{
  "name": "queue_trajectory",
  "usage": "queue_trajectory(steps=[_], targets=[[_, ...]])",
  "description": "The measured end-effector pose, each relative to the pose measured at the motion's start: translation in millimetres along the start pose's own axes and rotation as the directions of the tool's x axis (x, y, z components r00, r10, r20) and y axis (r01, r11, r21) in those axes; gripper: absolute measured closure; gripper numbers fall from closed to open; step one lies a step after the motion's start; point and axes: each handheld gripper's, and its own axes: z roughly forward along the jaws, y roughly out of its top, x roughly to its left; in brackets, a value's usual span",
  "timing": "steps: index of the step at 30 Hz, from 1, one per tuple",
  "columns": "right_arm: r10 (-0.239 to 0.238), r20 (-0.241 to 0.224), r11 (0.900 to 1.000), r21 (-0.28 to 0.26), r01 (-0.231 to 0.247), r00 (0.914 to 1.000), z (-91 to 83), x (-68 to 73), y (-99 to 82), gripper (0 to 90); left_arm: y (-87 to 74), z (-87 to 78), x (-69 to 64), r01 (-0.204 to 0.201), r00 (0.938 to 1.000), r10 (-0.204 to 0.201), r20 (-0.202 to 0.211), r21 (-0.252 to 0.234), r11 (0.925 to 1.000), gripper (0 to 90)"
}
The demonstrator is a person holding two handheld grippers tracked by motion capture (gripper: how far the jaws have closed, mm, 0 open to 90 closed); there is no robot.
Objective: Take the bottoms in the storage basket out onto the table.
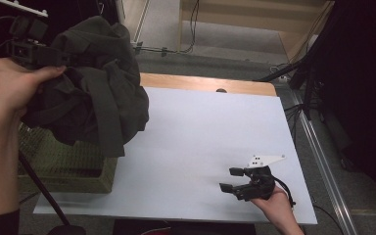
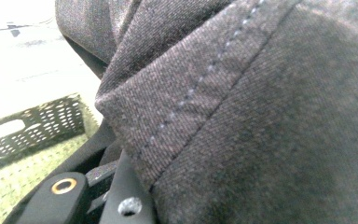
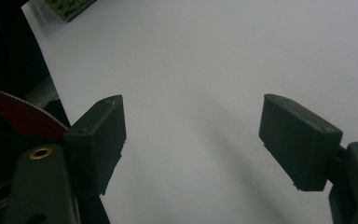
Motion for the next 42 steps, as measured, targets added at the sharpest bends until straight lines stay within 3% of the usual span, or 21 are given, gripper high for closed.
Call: queue_trajectory(steps=[10,26,34,39,42], targets=[[-0.001,0.001,1.0,-0.005,0.001,1.0,-1.9,-0.5,0.0,21.4,15.1,21.5,-24.6,-0.043,0.9988,0.042,0.026,0.016,0.999,68.5],[-0.002,0.004,0.9999,-0.015,0.002,1.0,-4.3,-0.8,0.5,21.4,26.4,59.1,-55.7,-0.1,0.9922,0.096,0.08,0.051,0.9937,68.5],[0.002,0.008,0.9996,-0.027,-0.002,1.0,-5.4,-0.7,0.5,21.4,31.6,81.7,-75.4,-0.127,0.9851,0.119,0.124,0.064,0.9898,68.5],[0.004,0.008,0.9996,-0.027,-0.003,1.0,-5.5,-0.8,0.6,21.4,33.8,94.1,-85.4,-0.147,0.9822,0.136,0.13,0.076,0.9863,68.5],[0.0,0.008,0.9997,-0.026,0.0,1.0,-6.6,-0.9,0.7,21.4,35.8,107.2,-96.4,-0.167,0.9764,0.153,0.153,0.088,0.982,68.6]])
